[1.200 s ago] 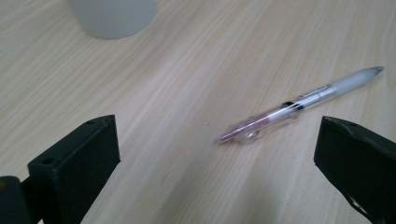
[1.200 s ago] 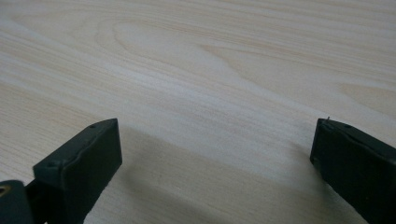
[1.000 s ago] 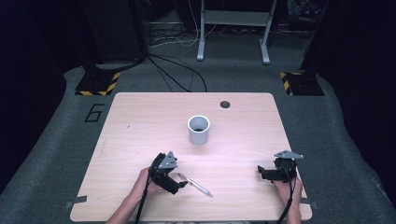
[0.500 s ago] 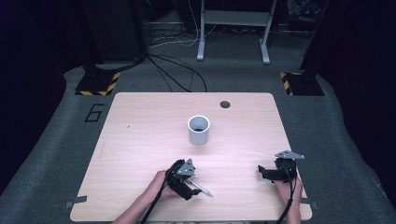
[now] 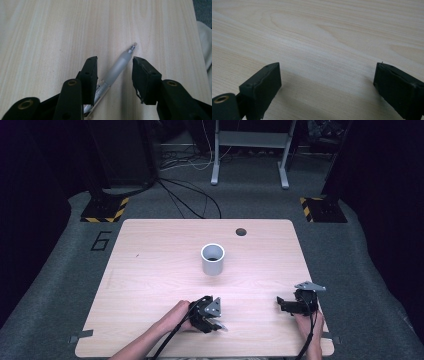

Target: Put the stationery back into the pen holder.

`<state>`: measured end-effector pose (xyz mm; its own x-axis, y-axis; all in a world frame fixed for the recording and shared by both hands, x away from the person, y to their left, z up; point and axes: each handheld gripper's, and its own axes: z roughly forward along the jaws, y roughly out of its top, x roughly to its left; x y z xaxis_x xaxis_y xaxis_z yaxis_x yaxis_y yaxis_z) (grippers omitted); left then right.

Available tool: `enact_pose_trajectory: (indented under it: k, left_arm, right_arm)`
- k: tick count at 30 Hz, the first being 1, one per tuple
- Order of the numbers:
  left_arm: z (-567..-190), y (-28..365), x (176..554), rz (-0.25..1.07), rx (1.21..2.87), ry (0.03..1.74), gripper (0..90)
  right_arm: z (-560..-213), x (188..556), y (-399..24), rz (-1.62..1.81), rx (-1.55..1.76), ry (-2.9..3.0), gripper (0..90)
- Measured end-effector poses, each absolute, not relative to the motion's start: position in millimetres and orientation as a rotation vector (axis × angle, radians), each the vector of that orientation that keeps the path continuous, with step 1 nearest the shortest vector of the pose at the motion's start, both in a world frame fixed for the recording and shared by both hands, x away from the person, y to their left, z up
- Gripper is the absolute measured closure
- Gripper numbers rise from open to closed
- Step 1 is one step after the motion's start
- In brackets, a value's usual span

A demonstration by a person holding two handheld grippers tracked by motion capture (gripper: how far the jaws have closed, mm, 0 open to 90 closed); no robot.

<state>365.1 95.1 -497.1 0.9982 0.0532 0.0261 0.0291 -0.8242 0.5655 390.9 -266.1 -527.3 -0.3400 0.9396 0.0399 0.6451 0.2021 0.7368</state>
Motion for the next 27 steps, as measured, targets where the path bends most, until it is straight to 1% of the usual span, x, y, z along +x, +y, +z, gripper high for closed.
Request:
enact_pose_trajectory:
  k: [1,2,3,4,5,9,13,16,17,20,24,27]
  left_arm:
    - [-497.7,94.2,364.4,0.054,2.549,0.059,58.5]
    - [-499.1,93.3,363.8,0.050,2.555,0.053,60.7]
    - [-499.2,92.7,364.5,0.081,2.583,0.020,61.7]
    - [-499.0,92.5,365.1,0.074,2.590,0.009,65.0]
    - [-499.5,92.6,365.4,0.052,2.584,0.021,66.4]
    - [-499.2,91.5,366.7,0.024,2.591,0.050,67.8]
    - [-496.8,88.9,365.6,0.026,2.626,0.040,72.8]
    - [-496.0,87.3,365.4,0.032,2.639,0.045,74.0]
    - [-495.3,87.1,366.7,0.019,2.649,0.018,75.2]
    - [-494.7,85.4,363.7,0.040,2.659,0.014,79.4]
    - [-495.5,87.2,362.6,0.051,2.643,0.026,80.4]
    - [-495.0,88.4,360.3,0.115,2.649,0.003,80.5]
  right_arm:
    - [-527.5,391.3,-266.3,0.942,1.467,2.061,7.2]
    - [-527.2,391.2,-266.4,0.938,1.471,2.064,7.3]
    - [-527.1,391.1,-266.5,0.939,1.470,2.066,7.3]
    - [-527.2,391.0,-266.1,0.939,1.475,2.063,7.4]
    - [-527.2,391.0,-266.2,0.938,1.475,2.063,7.4]
    - [-527.3,391.2,-266.5,0.933,1.468,2.064,8.0]
    - [-527.1,391.1,-266.5,0.927,1.470,2.067,8.1]
    - [-527.3,390.9,-265.8,0.928,1.475,2.062,8.2]
    - [-527.2,390.9,-265.7,0.923,1.474,2.064,8.2]
    - [-527.3,390.7,-265.1,0.914,1.474,2.061,8.3]
    - [-527.6,390.6,-264.2,0.911,1.474,2.057,8.4]
    - [-527.9,391.1,-265.0,0.913,1.459,2.060,8.4]
